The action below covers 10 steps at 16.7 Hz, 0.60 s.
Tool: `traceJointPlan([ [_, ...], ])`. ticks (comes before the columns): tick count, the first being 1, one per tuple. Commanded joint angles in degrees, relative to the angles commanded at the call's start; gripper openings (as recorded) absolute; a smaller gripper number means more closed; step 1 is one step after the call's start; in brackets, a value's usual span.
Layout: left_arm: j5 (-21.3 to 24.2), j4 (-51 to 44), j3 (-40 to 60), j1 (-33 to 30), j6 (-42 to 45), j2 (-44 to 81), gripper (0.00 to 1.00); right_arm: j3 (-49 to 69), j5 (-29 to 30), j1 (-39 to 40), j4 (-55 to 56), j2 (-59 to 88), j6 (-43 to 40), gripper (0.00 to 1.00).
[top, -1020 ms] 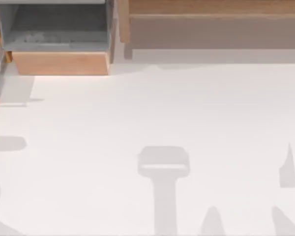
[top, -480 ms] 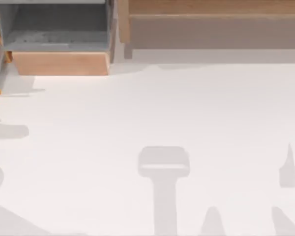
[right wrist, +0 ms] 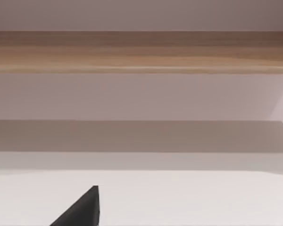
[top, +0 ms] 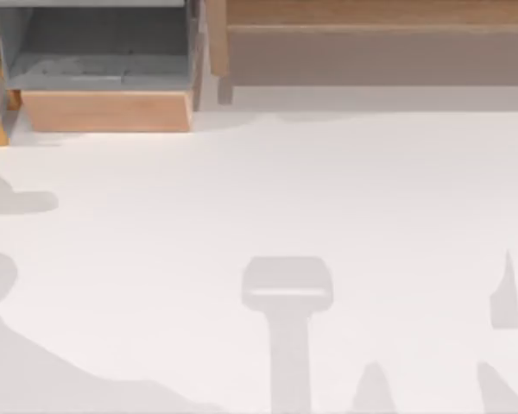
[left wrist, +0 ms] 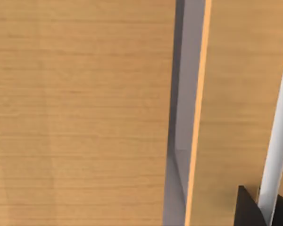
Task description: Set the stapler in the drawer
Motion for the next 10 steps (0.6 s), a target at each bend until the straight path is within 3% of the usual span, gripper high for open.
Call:
traceJointPlan([
  [4,-0.79,-1.87,1.9,-0.54,-0.03,1.71,0.0,0.0,0.0,0.0,0.0,0.0,0.0,1.0],
  [10,-3.2,-7.78,14.93,-3.03,-0.09,6.57,0.0,0.0,0.0,0.0,0.0,0.0,0.0,1.0],
])
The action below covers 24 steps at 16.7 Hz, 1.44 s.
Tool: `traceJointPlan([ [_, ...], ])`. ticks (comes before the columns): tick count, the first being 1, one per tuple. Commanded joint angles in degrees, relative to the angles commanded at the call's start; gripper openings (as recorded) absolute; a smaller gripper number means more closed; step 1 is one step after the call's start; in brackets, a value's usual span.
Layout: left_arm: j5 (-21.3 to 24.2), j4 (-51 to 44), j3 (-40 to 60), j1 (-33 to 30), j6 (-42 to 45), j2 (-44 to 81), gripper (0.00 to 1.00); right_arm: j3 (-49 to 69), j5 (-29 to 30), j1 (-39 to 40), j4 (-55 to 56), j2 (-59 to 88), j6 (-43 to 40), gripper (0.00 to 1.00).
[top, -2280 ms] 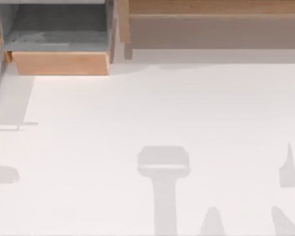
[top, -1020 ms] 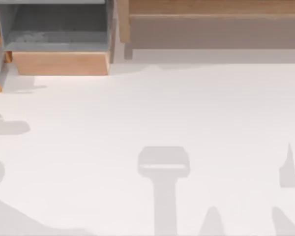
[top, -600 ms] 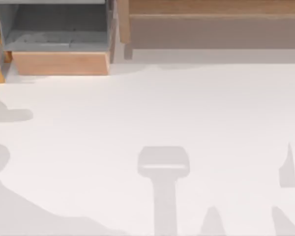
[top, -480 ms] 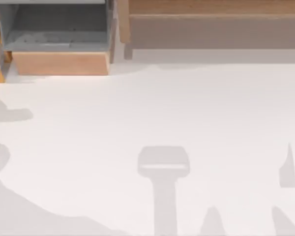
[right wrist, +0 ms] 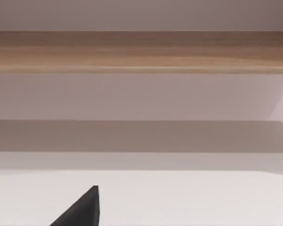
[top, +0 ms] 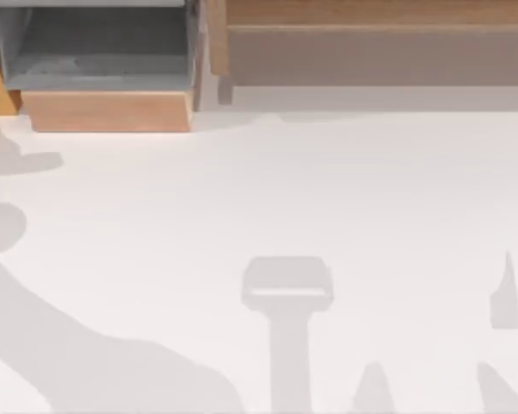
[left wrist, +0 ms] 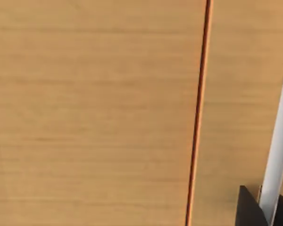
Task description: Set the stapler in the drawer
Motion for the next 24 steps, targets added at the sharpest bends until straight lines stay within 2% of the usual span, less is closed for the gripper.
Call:
traceJointPlan([
  [5,-0.47,-0.8,0.91,-0.68,-0.16,0.76,0.0,0.0,0.0,0.0,0.0,0.0,0.0,1.0],
  [18,-0.47,-0.8,0.91,-0.68,-0.16,0.76,0.98,0.0,0.0,0.0,0.0,0.0,0.0,1.0],
  [24,-0.47,-0.8,0.91,-0.68,-0.16,0.76,1.0,0.0,0.0,0.0,0.0,0.0,0.0,1.0],
])
